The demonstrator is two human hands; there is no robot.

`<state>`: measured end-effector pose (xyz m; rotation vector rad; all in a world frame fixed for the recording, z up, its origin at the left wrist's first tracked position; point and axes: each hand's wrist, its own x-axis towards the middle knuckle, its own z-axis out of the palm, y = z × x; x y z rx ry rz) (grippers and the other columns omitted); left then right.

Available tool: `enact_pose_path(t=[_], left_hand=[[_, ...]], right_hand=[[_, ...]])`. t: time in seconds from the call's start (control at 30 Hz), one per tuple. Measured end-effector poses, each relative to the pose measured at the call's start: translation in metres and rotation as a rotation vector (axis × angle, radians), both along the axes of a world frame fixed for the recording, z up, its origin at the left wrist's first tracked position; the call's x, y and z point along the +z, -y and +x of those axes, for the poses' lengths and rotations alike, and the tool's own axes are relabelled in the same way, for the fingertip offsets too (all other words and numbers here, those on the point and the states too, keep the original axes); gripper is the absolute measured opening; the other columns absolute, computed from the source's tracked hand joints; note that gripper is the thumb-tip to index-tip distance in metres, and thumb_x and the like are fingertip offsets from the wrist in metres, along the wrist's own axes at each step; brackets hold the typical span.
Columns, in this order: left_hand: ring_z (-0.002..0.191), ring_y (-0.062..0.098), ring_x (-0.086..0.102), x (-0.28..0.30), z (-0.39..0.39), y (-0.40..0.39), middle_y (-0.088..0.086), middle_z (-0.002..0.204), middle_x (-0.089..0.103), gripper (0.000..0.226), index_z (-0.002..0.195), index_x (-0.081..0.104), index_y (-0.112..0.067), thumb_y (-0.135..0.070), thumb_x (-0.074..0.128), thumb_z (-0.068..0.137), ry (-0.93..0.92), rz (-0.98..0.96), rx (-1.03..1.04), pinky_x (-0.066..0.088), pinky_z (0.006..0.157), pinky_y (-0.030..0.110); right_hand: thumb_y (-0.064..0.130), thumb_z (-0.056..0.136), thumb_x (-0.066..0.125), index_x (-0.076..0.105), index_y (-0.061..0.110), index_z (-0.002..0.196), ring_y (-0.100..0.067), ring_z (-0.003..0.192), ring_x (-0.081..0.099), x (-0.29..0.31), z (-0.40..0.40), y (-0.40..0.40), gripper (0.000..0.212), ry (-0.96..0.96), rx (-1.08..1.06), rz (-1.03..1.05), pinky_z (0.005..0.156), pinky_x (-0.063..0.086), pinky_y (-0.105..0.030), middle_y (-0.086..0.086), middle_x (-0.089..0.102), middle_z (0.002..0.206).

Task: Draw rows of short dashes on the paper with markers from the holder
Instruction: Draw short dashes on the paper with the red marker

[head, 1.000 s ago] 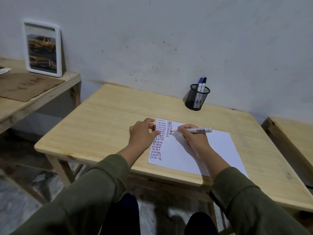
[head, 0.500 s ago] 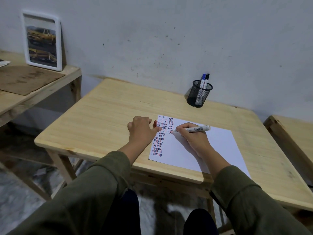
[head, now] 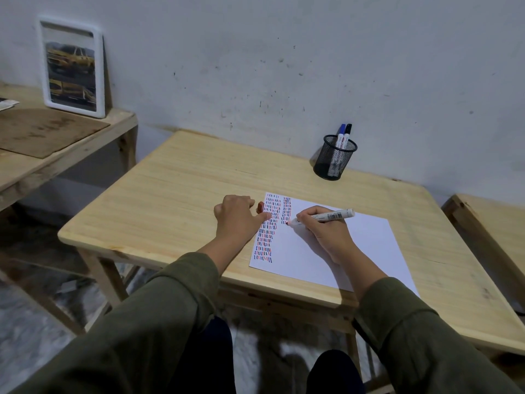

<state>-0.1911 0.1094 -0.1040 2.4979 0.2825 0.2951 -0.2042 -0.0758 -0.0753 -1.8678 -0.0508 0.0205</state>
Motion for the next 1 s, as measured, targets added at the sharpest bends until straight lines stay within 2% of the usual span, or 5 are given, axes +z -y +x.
enact_pose_path(t=[0.43, 0.53, 0.67, 0.83, 1.0], left_hand=[[0.115, 0.014, 0.05, 0.007, -0.006, 0.001, -0.009, 0.104, 0.07, 0.024, 0.11, 0.065, -0.029, -0.035, 0.055, 0.089, 0.111, -0.13, -0.047, 0.026, 0.088, 0.03], [0.098, 0.015, 0.063, 0.015, 0.0, 0.005, -0.013, 0.085, 0.071, 0.014, 0.094, 0.068, -0.035, -0.032, 0.063, 0.081, 0.114, -0.425, 0.013, 0.044, 0.095, 0.035], [0.082, 0.014, 0.066, 0.051, 0.003, 0.024, -0.014, 0.078, 0.073, 0.009, 0.086, 0.068, -0.036, -0.034, 0.063, 0.079, 0.135, -0.87, 0.053, 0.057, 0.079, 0.04], [0.096, 0.018, 0.062, 0.086, 0.014, 0.041, -0.002, 0.103, 0.071, 0.006, 0.077, 0.067, -0.031, -0.033, 0.064, 0.083, 0.102, -1.101, 0.049, 0.041, 0.06, 0.024], [0.088, 0.012, 0.059, 0.1, 0.018, 0.055, -0.002, 0.088, 0.066, 0.006, 0.082, 0.066, -0.022, -0.026, 0.063, 0.086, 0.021, -1.211, -0.006, 0.038, 0.061, 0.021]], right_hand=[[0.022, 0.084, 0.067, 0.07, 0.013, 0.084, -0.012, 0.06, 0.051, 0.003, 0.003, 0.005, 0.01, -0.028, -0.021, 0.17, 0.059, 0.041, -0.023, -0.001, 0.059, 0.065], [0.016, 0.086, 0.064, 0.069, 0.008, 0.086, -0.015, 0.058, 0.052, 0.017, 0.007, 0.006, 0.01, -0.002, -0.016, 0.22, 0.056, 0.04, -0.024, -0.005, 0.061, 0.065], [0.015, 0.088, 0.062, 0.068, 0.011, 0.087, -0.014, 0.061, 0.057, 0.046, 0.012, 0.006, 0.008, 0.089, 0.017, 0.237, 0.058, 0.044, -0.023, -0.006, 0.064, 0.07], [0.015, 0.088, 0.061, 0.069, 0.016, 0.086, -0.014, 0.063, 0.06, 0.074, 0.016, 0.007, 0.008, 0.199, 0.051, 0.209, 0.058, 0.046, -0.021, -0.005, 0.066, 0.073], [0.018, 0.088, 0.062, 0.07, 0.016, 0.089, -0.013, 0.066, 0.062, 0.086, 0.019, 0.014, 0.009, 0.24, 0.046, 0.174, 0.058, 0.047, -0.02, -0.004, 0.068, 0.077]])
